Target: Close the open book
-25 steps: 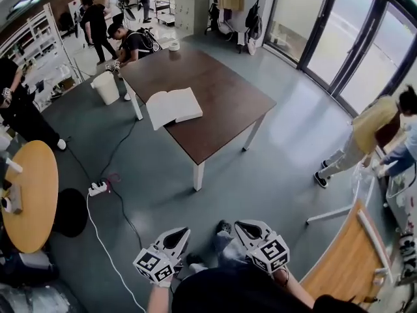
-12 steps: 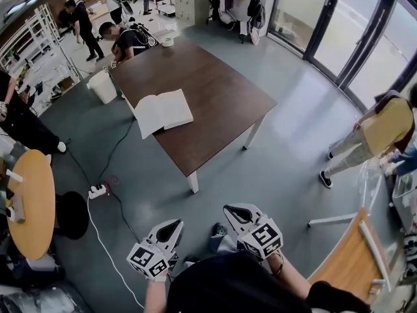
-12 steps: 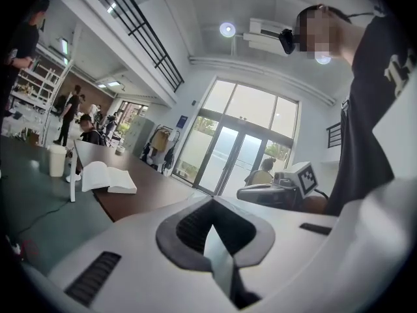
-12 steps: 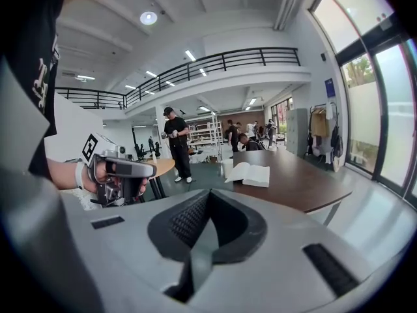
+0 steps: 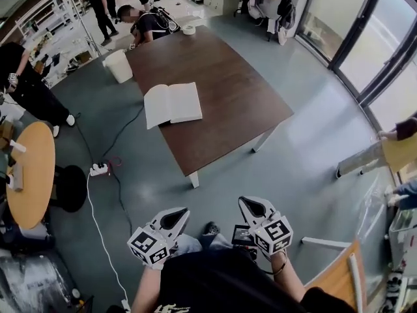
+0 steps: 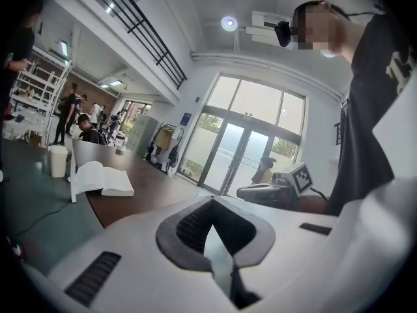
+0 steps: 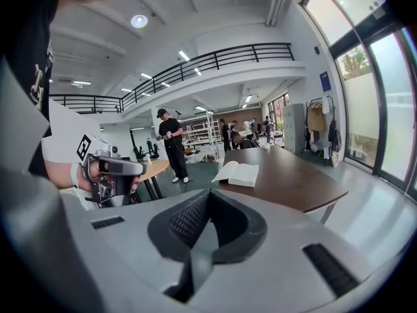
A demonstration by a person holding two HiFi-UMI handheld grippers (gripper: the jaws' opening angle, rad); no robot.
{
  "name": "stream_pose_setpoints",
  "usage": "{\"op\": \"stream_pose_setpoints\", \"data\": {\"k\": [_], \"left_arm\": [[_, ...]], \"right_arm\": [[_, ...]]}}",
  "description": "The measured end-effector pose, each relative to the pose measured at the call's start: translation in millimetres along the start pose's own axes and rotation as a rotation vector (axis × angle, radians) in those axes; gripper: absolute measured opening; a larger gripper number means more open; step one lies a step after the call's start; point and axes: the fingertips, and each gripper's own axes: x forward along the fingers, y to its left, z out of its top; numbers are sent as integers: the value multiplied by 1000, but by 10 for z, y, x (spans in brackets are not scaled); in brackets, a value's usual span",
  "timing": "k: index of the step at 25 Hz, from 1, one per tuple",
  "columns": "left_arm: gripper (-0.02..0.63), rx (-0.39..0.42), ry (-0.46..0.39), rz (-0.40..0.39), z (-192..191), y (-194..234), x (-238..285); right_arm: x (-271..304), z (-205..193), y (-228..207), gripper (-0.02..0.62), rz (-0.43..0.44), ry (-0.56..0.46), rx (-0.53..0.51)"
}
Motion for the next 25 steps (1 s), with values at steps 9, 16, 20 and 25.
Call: {"op": "stream_pose_setpoints", "data": {"k": [9, 16, 20, 25], "left_arm": [[3, -65, -10, 34, 26, 636, 110], [3, -58, -18, -58, 408, 1310, 601], [3, -69, -26, -97, 697, 1848, 807], [3, -80, 7, -139, 992, 2515, 854]], "right_arm": [[678, 191, -25, -12, 64, 39, -55], [1214, 464, -368, -12, -13, 70, -35], [1708, 756, -531, -12, -33, 87, -55], [2314, 1120, -544, -12, -48, 87, -59]]}}
